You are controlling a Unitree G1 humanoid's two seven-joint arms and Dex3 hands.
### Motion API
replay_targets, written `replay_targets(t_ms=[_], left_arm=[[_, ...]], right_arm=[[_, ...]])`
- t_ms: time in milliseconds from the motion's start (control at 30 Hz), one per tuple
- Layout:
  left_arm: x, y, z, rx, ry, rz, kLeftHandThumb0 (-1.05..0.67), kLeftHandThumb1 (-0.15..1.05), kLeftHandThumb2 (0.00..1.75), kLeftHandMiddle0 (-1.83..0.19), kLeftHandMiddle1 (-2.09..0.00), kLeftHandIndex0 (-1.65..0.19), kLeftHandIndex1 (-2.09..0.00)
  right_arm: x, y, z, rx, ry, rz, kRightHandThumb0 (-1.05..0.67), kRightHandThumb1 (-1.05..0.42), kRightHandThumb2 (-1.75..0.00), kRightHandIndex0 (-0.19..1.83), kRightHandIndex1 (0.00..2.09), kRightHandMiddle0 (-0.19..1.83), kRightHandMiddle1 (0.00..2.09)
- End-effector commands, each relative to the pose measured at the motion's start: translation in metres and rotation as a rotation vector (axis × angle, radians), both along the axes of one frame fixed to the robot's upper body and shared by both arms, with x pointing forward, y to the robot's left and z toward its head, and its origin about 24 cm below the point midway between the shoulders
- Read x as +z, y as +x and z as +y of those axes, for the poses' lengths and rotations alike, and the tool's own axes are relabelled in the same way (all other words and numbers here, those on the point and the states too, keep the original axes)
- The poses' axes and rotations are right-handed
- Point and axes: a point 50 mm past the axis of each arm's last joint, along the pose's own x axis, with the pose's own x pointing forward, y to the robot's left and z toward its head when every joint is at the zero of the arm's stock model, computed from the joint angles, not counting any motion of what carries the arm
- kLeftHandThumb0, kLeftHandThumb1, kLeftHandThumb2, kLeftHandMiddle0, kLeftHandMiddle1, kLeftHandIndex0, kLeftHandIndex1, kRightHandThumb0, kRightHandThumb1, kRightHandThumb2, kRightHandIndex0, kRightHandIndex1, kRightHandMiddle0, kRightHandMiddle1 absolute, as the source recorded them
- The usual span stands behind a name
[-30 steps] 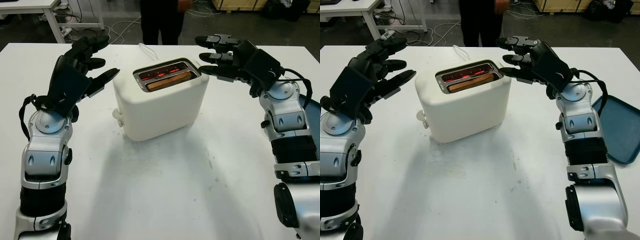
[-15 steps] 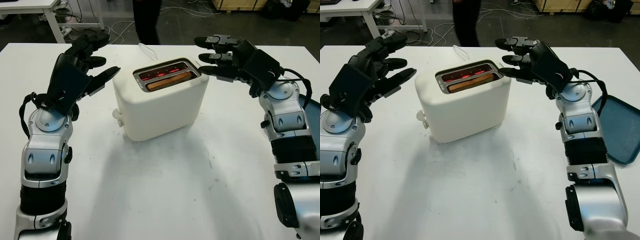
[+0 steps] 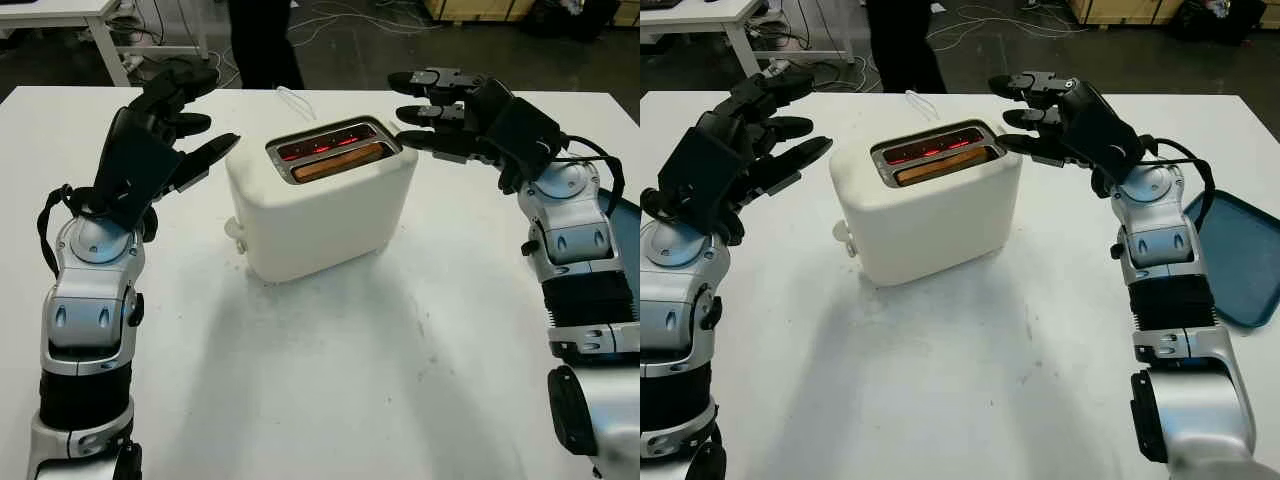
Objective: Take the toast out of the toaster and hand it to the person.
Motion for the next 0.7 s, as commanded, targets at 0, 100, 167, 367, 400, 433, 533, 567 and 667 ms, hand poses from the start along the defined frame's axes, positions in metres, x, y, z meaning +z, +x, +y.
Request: replay_targets(t_ms=[0, 100, 167, 367, 400, 433, 533, 567, 667], left_arm=[[0.0042, -0.0008, 0.0014, 0.004, 0.013, -0.024, -0.42, 0.92, 0.08, -0.05, -1.01, -0.26, -0.49], [0.0040, -0.0009, 0.0013, 0.004, 0.015, -0.026, -0.42, 0.92, 0.08, -0.05, -1.01, -0.26, -0.49], [0.0039, -0.0009, 0.0012, 0.004, 0.014, -0.025, -0.42, 0.92, 0.08, -0.05, -1.00, -0.26, -0.50], [0.0029, -0.0010, 0.0014, 0.000, 0.002, -0.022, -0.42, 0.92, 0.07, -0.04, -1.00, -0.24, -0.50], [0.0028, -0.0010, 0.0015, 0.001, 0.001, -0.023, -0.42, 0.92, 0.07, -0.04, -1.00, -0.24, -0.50], [0.0028, -0.0011, 0.0014, 0.002, 0.005, -0.024, -0.43, 0.92, 0.07, -0.05, -1.00, -0.24, -0.50], [0.0029, -0.0008, 0.0013, 0.007, 0.009, -0.020, -0.43, 0.92, 0.07, -0.05, -1.00, -0.24, -0.51], [0.0029, -0.0007, 0.0012, 0.007, 0.008, -0.020, -0.43, 0.92, 0.08, -0.05, -1.00, -0.24, -0.51], [0.0029, -0.0005, 0.0011, 0.006, 0.007, -0.019, -0.43, 0.92, 0.08, -0.05, -1.00, -0.24, -0.51]], right_arm=[[0.0006, -0.0007, -0.0013, -0.008, -0.006, -0.002, -0.32, -0.91, 0.00, 0.51, 0.17, 0.56, 0.01], [0.0008, -0.0010, -0.0010, -0.009, 0.001, 0.006, -0.31, -0.91, 0.00, 0.50, 0.17, 0.55, 0.01], [0.0007, -0.0012, -0.0008, -0.008, 0.008, 0.010, -0.30, -0.91, 0.00, 0.50, 0.18, 0.55, 0.01], [0.0007, -0.0013, -0.0007, -0.004, -0.001, 0.003, -0.29, -0.91, 0.00, 0.49, 0.19, 0.55, 0.00], [0.0007, -0.0012, -0.0008, -0.003, 0.002, 0.004, -0.29, -0.91, 0.00, 0.49, 0.19, 0.55, 0.00], [0.0007, -0.0011, -0.0010, -0.004, 0.005, 0.004, -0.29, -0.91, 0.00, 0.49, 0.20, 0.55, 0.01], [0.0013, -0.0014, -0.0013, -0.005, 0.005, 0.002, -0.29, -0.91, 0.00, 0.48, 0.20, 0.55, 0.00], [0.0015, -0.0015, -0.0014, -0.004, 0.002, -0.003, -0.29, -0.91, 0.00, 0.48, 0.21, 0.55, 0.00], [0.0016, -0.0011, -0.0010, -0.003, 0.005, -0.005, -0.29, -0.90, 0.00, 0.48, 0.22, 0.56, 0.01]])
